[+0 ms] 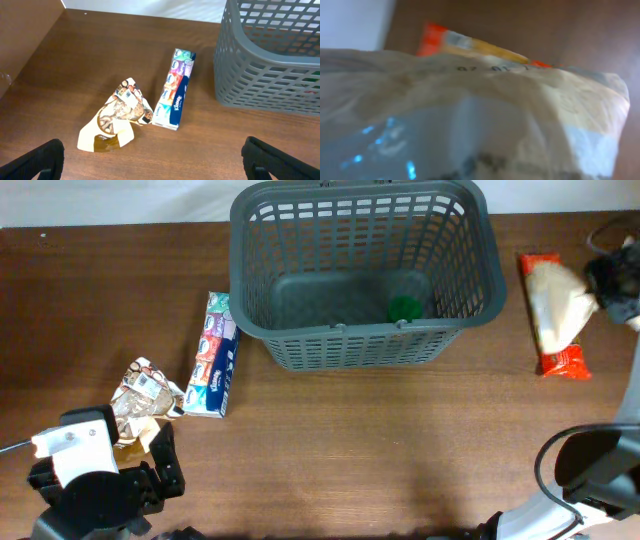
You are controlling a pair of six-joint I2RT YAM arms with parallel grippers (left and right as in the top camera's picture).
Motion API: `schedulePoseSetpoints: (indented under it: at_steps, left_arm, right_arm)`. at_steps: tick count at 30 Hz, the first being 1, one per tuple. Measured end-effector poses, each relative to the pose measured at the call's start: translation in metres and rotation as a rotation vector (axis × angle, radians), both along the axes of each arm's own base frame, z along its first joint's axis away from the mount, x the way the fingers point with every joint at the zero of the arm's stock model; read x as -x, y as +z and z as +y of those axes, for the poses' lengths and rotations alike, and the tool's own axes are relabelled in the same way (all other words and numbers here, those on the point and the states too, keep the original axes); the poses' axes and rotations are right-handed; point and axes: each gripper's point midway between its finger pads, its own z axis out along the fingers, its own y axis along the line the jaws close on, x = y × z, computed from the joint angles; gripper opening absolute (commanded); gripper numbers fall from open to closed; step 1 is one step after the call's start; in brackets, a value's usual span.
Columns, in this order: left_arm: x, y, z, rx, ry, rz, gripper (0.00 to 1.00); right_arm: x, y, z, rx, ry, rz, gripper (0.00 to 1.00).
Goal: Pack container
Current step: 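Lift the paper bag with the right gripper and carry it to the basket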
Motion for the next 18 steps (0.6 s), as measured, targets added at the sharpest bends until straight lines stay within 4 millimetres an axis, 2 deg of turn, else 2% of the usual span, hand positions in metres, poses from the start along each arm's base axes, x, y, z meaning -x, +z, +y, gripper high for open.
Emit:
schedulePoseSetpoints:
  at_steps: [5,10,15,18]
  left_arm:
    - [0.000,0.000,0.000,0.001,0.000,0.000,1.00]
    - [0.000,0.000,0.000,0.001,0.000,0.000,1.00]
    - [0.000,0.000,0.000,0.001,0.000,0.000,1.00]
    - [0.000,0.000,0.000,0.000,0.000,0.000,1.00]
  right_arm:
    - [-0.015,0.065,0.012,0.069,0.190,-0.146,0.04]
    - [-0.023,0.113,0.028,0.116,0.339,-0.282,0.04]
    - [-0.027,0.154,0.048,0.150,0.467,-0.415,0.04]
    - [-0.032,0.181,0.068,0.183,0.609,-0.528,0.04]
